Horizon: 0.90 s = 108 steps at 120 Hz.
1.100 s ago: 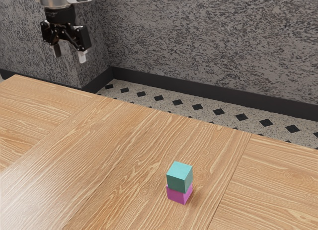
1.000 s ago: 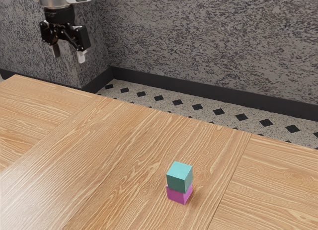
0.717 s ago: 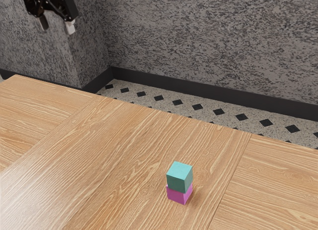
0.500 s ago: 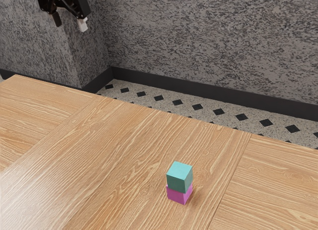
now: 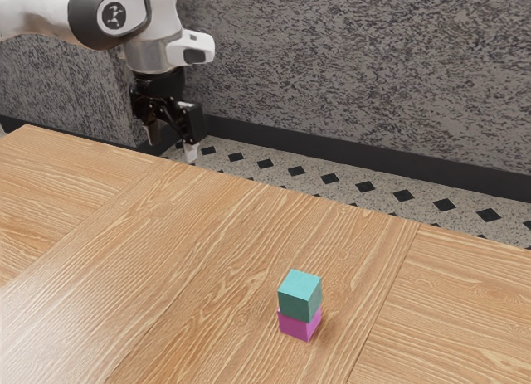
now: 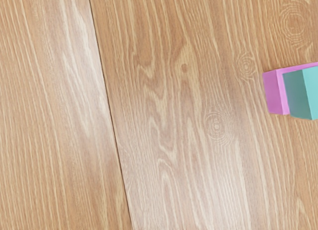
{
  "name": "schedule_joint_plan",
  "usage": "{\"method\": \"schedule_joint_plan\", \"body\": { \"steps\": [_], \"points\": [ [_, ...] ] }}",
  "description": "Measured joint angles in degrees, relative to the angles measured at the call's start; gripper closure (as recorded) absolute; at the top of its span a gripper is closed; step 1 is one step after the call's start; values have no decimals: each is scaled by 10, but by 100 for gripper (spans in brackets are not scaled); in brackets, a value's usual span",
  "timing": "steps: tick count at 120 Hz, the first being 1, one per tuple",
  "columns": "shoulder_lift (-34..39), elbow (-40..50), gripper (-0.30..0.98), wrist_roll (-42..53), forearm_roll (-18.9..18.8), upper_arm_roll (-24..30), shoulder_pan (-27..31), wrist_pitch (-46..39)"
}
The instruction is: Pick up the blue block with one arm, and put the blue block on the table with one arm
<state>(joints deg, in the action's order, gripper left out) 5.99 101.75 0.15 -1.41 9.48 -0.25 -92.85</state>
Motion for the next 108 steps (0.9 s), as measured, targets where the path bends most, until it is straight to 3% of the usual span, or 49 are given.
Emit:
{"method": "schedule_joint_plan", "body": {
  "steps": [9,25,62,108],
  "points": [
    [0,64,0,0,1,57,53,-61],
    [-7,115,0,-2,3,91,71,-141],
    [-40,139,0,-51,36,144,69,-238],
    [-112,127,0,-99,19,156,5,-271]
  ]
}}
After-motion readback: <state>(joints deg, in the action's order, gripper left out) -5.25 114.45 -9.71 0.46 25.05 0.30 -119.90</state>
